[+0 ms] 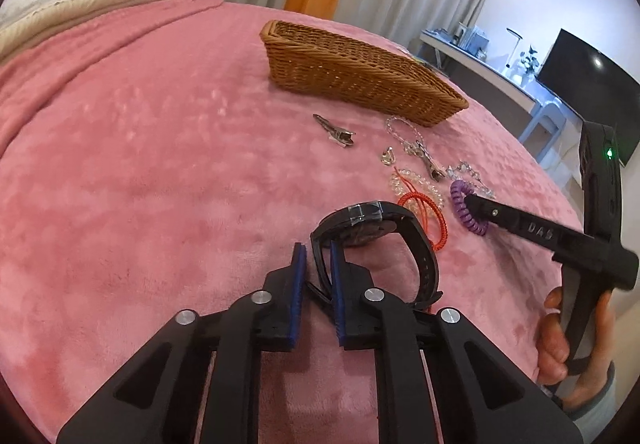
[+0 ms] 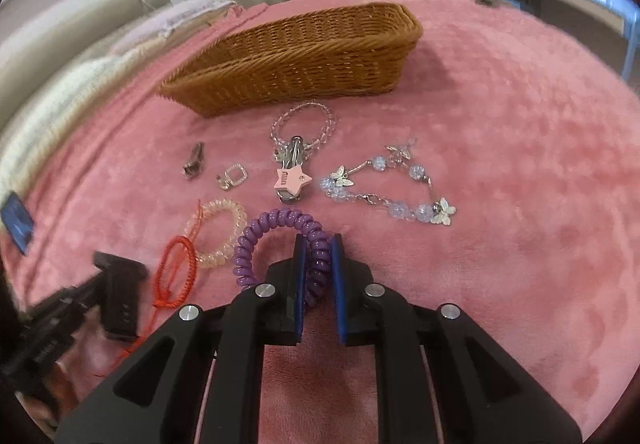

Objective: Organize jewelry
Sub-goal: 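Close the left tool on the black watch while the right tool closes on the purple coil, then lift and carry the watch and purple coil over the wicker basket with both tools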

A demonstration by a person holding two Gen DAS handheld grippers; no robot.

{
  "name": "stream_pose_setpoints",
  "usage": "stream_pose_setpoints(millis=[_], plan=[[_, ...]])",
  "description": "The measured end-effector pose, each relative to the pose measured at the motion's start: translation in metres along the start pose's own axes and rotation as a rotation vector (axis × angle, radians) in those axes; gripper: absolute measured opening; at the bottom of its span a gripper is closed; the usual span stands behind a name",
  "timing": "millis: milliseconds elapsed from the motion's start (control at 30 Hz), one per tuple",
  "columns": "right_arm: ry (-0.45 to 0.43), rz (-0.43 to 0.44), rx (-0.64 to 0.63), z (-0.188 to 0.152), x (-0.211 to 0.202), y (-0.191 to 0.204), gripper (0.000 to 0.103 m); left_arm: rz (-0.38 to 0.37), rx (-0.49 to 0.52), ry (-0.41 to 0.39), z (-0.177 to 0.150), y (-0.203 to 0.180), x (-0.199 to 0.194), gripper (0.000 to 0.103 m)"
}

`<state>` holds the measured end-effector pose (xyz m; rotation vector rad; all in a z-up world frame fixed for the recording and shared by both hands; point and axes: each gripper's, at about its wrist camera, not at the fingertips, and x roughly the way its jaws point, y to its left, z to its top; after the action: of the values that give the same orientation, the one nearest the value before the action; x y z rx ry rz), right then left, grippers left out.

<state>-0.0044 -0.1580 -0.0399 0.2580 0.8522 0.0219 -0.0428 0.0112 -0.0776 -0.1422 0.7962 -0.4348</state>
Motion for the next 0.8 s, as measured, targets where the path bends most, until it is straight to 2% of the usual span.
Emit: stream_pose_setpoints(millis=[100, 233, 333, 433, 500, 600, 767, 800], plan=[[-0.019, -0.032, -0.047, -0.002, -0.003, 0.009, 0.010, 0.034, 0.011, -0.024, -0.003, -0.005, -0.003, 0.007], [-0.107, -0.094, -0.130, -0.007, -0.018, 0.027, 0.010, 0.058, -0.013, -0.083, -0.010, -0.008, -0.011, 0.007], [-0.151, -0.114, -0.178, -0.010, -0.025, 0.037, 0.010, 0.011, -0.033, -0.120, -0.009, -0.008, -0.021, 0.007], [-0.177, -0.114, -0.194, -0.011, -0.030, 0.041, 0.010, 0.008, -0.041, -0.155, -0.005, -0.007, -0.030, 0.006], [-0.190, -0.113, -0.190, -0.010, -0.032, 0.040, 0.010, -0.001, -0.051, -0.169, -0.004, -0.005, -0.035, 0.002], [-0.169, -0.117, -0.187, -0.008, -0.028, 0.040, 0.010, 0.026, -0.031, -0.152, 0.001, -0.006, -0.031, 0.000], [-0.159, -0.101, -0.174, -0.010, -0.027, 0.036, 0.010, -0.031, -0.039, -0.088, 0.001, 0.004, -0.031, 0.000], [-0.158, -0.100, -0.173, -0.010, -0.027, 0.035, 0.010, -0.036, -0.043, -0.075, 0.000, 0.006, -0.032, 0.006]])
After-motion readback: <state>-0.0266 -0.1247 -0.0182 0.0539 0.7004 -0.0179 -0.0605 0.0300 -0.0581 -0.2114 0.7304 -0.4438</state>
